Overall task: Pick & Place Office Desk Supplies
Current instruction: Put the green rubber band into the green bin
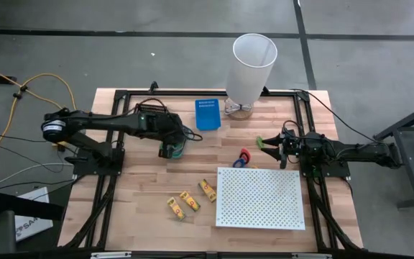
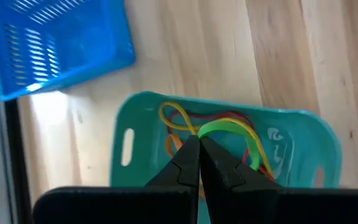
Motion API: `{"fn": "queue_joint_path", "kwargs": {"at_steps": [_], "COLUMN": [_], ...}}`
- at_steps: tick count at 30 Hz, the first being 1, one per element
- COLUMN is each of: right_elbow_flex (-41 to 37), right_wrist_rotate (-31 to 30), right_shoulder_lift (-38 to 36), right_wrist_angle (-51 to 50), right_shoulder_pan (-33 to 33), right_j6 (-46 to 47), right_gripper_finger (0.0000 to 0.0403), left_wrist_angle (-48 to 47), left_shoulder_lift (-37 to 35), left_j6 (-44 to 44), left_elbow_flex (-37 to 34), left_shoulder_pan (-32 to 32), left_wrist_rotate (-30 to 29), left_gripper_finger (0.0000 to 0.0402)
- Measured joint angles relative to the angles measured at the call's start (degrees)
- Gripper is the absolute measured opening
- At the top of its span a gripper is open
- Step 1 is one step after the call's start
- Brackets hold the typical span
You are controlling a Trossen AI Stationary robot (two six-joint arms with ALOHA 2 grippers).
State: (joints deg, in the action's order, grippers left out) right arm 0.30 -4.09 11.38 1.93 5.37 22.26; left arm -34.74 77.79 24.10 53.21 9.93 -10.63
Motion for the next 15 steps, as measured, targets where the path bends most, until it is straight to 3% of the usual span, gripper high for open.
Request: {"fn": "queue_joint_path", "kwargs": {"at_steps": [15], "right_elbow_flex": [0.0], "right_wrist_rotate": [0.0], "right_shoulder_lift": [0.0], "right_wrist_angle": [0.0], "right_shoulder_pan": [0.0], "right_j6": [0.0], "right_gripper_finger": [0.0188], "left_wrist_angle": [-0.7], "left_shoulder_lift": [6.5], "left_j6": [-3.2], "left_elbow_flex": [-0.1], "left_shoulder_pan": [1.7], "left_wrist_rotate": [0.1], "left_gripper_finger": [0.0]}}
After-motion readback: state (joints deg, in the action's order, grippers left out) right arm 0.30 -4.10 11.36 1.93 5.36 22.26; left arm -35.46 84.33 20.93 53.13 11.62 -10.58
